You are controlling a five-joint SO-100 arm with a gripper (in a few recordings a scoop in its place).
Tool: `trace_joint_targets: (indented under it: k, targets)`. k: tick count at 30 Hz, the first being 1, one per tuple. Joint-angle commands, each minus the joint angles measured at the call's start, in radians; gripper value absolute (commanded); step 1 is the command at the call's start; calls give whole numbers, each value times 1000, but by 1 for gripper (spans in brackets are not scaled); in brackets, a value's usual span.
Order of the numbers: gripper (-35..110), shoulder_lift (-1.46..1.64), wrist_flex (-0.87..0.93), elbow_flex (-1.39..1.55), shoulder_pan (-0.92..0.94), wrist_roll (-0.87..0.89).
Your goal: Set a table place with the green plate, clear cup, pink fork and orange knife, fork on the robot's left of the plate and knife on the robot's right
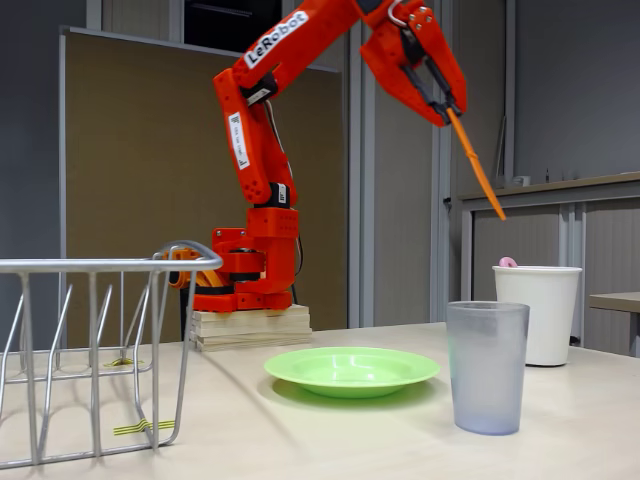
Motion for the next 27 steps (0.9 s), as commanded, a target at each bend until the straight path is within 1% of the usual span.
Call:
trace_joint_targets:
  k: [1, 6, 13, 19, 27]
  targets:
    - [0, 109, -60, 140, 133, -115]
    - [0, 236, -221, 422, 325, -253]
    - [0, 353, -394, 756, 558, -354]
    - [0, 354, -545, 907, 689, -482]
    - [0, 275, -721, 1023, 782, -540]
